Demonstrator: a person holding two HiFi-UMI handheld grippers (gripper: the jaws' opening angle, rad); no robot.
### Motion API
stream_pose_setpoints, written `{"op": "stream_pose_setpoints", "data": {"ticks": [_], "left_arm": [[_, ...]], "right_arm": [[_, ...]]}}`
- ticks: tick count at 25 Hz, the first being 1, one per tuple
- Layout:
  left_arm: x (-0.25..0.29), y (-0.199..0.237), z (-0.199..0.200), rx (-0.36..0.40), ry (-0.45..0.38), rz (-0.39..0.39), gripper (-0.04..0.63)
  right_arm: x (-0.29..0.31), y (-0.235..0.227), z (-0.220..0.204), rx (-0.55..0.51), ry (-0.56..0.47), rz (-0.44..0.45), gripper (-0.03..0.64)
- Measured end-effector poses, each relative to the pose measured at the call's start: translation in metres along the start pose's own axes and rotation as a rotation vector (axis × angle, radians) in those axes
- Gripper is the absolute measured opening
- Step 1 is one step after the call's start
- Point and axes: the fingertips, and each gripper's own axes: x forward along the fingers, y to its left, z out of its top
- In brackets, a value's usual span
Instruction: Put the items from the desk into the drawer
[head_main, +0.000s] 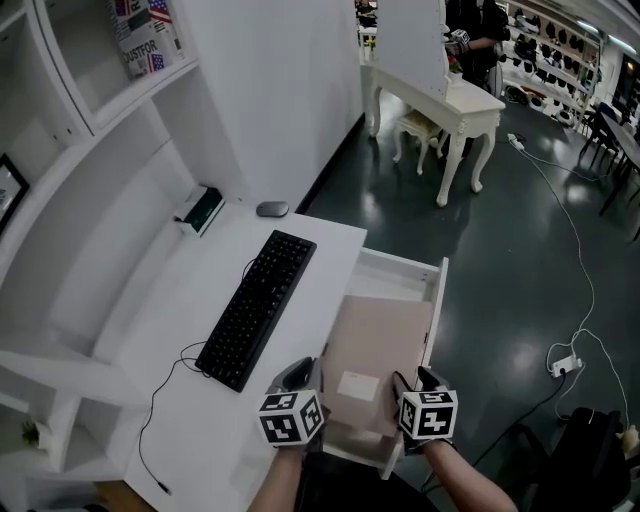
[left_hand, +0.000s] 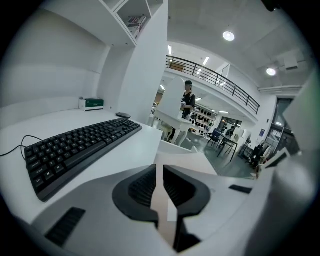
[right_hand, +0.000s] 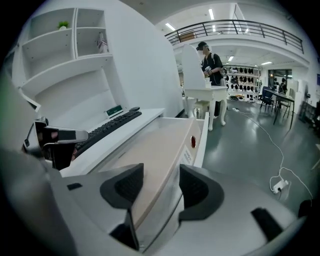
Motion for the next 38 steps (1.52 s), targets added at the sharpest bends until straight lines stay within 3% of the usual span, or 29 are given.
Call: {"op": "stream_pose_setpoints", "data": {"ticks": [6, 12, 22, 31, 38], "left_arm": [[-0.016, 0.016, -0.001, -0.02, -0.011, 0.021, 0.038], [-0.029, 0.027, -0.006, -0.029, -0.01, 0.032, 0.038], [-0.057, 0.022, -0.009, -0.015, -0.046, 0.033, 0.037], [-0.1, 0.022, -0.001, 0.027, -0.131, 0.05, 0.032], [-0.133, 0.022, -0.002, 0.074, -0.176, 0.068, 0.029]], "right_arm": [[0.013, -0.007, -0.014, -0.028, 0.071, -0.045, 0.215], [-0.005, 0.012, -0.002, -0.022, 0.0, 0.02, 0.211], [-0.044, 0.053, 0.026, -0.043, -0.128, 0.135, 0.112], [-0.091, 0.077, 0.049, -0.102, -0.264, 0.165, 0.017], [-0.121, 0.093, 0.048, -0.121, -0.33, 0.193, 0.002]]}}
